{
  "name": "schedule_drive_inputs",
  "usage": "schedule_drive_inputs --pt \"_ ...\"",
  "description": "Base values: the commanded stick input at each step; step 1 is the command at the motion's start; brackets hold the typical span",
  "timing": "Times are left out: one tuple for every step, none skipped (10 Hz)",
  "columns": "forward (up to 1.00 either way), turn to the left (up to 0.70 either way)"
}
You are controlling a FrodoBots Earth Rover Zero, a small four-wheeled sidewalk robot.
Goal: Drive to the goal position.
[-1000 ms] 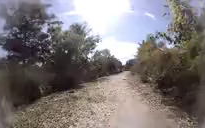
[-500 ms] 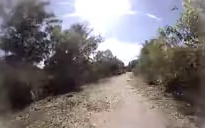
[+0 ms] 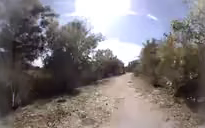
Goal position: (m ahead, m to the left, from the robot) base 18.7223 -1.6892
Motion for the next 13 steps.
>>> schedule_drive_inputs --pt "0.85 -0.27" --pt "0.85 -0.27" --pt "0.85 -0.27" --pt "0.85 -0.27" --pt "0.85 -0.27" --pt "0.85 0.00" --pt "0.85 0.00" --pt "0.85 0.00" --pt "0.85 0.00" --pt "0.18 -0.35" --pt "0.00 -0.45" --pt "0.00 -0.45" --pt "0.00 -0.45"
